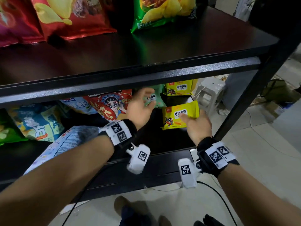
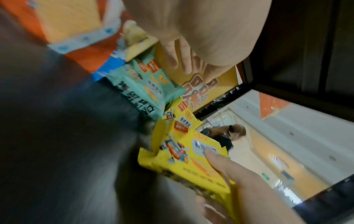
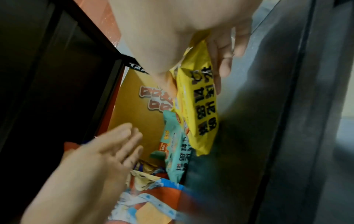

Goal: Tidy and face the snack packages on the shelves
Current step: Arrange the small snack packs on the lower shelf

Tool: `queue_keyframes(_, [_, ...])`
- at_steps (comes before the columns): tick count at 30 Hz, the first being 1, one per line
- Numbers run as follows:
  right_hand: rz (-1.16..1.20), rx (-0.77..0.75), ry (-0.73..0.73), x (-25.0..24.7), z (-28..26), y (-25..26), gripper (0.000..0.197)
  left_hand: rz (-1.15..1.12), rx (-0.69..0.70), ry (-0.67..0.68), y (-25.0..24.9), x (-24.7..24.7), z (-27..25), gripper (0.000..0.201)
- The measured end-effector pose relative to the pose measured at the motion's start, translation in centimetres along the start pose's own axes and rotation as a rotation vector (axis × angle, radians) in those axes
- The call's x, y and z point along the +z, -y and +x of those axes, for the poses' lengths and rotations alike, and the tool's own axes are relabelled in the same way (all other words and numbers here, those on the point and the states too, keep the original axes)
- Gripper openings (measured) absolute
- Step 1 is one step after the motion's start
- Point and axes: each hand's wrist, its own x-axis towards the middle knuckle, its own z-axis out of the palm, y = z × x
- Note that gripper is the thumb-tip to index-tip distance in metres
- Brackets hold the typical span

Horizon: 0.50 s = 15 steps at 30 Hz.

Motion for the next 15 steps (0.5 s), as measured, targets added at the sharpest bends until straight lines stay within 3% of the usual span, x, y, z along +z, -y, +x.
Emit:
queue_keyframes(2, [-0.09, 0.04, -0.053, -0.2, 0.3, -0.4, 0.054, 0.169, -0.021, 0.118, -0.9, 1.5, 2.8, 0.035])
queue_keyframes(4, [-0.156, 0.073, -0.058, -0.3, -0.2, -0.6, 0.056, 0.305, -0.126, 0.177, -1.8, 2.6, 4.5, 0.029])
queue_keyframes(5, [-0.189, 0.092, -0.063, -0.3, -0.2, -0.6, 0.059, 0.312, -0.153, 0.184, -2.3, 3.2, 5.4, 0.021])
queue_keyframes(7, [-0.26, 0.101, -0.089, -0.3, 0.0, -0.5, 0.06, 0.348, -0.137, 0.248, -3.0, 4.4, 6.8, 0.026])
queue_keyframes(11, [-0.301, 0.096, -0.102, -0.5, 0.6, 0.1, 0.047, 0.337, -0.194, 0.54, -2.7, 6.3, 9.2, 0.03])
queue_keyframes(15, [-0.234, 0.159, -0.084, -0.8, 1.2, 0.3, 0.051, 0.301, -0.224, 0.431, -1.2, 8.2, 10.8, 0.035])
